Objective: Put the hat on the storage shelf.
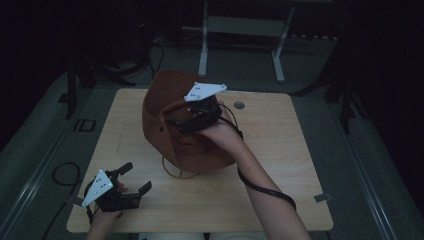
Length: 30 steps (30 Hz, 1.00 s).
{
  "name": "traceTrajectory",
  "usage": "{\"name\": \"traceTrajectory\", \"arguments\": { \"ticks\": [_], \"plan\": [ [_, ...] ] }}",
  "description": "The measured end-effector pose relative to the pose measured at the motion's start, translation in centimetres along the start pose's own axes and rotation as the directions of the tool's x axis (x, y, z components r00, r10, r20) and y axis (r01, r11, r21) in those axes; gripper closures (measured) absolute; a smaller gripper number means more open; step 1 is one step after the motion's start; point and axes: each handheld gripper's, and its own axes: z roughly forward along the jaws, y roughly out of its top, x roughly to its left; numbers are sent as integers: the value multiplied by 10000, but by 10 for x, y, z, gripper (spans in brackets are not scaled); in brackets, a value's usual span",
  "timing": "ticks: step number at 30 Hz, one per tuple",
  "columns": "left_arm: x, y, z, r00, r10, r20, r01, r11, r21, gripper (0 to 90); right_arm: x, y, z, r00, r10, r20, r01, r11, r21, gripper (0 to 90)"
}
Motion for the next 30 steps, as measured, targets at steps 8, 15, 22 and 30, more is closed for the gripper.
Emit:
{"name": "traceTrajectory", "arguments": {
  "ticks": [8, 15, 22, 30],
  "plan": [
    [1, 0, -1, 9999, 35, -150, -35, 10000, 25, 52, -15, -15, -33, 9973, 702, -210, -716, 9945, -766, 108],
    [1, -2, 1, 9997, 94, -231, -92, 9999, 80, 52, -21, -32, -56, 9951, 970, -205, -985, 9901, -996, 109],
    [-1, -4, 4, 9995, 204, -223, -199, 9996, 214, 52, -31, -52, -78, 9956, 931, -129, -939, 9906, -997, 133],
    [-1, -6, 4, 9994, 212, -283, -204, 9994, 277, 52, -42, -77, -108, 9902, 1337, 407, -1294, 9871, -948, 133]
  ]
}}
